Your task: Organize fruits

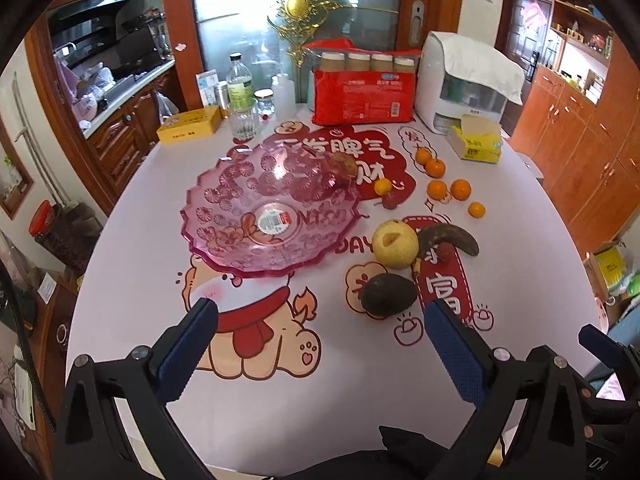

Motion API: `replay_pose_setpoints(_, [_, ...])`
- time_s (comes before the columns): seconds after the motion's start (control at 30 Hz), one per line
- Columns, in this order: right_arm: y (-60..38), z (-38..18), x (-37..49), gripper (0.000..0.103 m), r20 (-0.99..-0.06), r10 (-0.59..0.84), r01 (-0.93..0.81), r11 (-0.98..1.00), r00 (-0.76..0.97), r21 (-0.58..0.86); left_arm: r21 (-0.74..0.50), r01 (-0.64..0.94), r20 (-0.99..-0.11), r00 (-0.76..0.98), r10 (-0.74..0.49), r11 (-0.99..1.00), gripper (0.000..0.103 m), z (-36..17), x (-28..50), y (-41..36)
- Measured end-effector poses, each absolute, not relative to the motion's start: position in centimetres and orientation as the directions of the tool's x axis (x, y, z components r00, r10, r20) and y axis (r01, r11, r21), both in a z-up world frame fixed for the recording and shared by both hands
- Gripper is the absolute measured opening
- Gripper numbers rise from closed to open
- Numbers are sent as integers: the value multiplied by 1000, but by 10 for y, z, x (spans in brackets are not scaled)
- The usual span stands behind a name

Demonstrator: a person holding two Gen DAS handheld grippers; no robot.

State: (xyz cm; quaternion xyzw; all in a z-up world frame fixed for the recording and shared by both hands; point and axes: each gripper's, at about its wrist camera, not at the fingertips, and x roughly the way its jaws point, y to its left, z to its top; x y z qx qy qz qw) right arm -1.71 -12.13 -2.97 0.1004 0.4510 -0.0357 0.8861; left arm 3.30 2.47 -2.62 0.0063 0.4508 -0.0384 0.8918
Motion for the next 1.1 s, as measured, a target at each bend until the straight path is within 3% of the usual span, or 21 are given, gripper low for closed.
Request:
replay_pose_setpoints(0.43, [-140,-30,-33,100,-780,-10,193,971,626,142,-112,100,-856,496,-147,989,102,-50,41,11])
replay_pose_setpoints(0.8, [-173,-21,1,100,-727,-24,93,994,687,55,-151,131,-885,424,-193,980,102,-59,65,-26])
replay_pose_setpoints(1.1, [-206,-19,49,100,-657,67,-47,998,751,49,-147,69,-923,348,-161,987,102,-67,98,-40])
